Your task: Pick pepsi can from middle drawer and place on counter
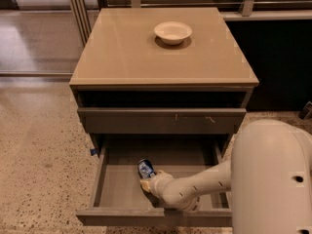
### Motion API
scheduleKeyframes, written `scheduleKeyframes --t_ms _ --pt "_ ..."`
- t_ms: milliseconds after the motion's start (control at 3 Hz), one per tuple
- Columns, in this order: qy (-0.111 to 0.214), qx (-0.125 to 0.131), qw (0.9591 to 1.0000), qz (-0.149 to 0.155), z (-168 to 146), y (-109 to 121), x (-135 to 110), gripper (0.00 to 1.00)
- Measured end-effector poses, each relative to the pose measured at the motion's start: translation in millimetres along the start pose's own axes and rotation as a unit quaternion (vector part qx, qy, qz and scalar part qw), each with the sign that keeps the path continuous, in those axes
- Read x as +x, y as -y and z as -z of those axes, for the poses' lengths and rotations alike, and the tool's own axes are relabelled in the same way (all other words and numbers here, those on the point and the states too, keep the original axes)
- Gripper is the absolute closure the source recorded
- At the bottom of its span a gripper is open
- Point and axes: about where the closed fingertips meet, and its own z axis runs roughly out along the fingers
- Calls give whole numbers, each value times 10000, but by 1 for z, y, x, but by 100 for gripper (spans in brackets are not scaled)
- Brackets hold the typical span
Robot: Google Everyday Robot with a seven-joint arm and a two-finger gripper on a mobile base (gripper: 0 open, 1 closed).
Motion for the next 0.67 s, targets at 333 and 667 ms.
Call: scheduleKeyframes --t_ms 333,667 --pt "0 0 10000 0 0 0 0 100" --pt "5 -77 10000 55 4 1 -2 100"
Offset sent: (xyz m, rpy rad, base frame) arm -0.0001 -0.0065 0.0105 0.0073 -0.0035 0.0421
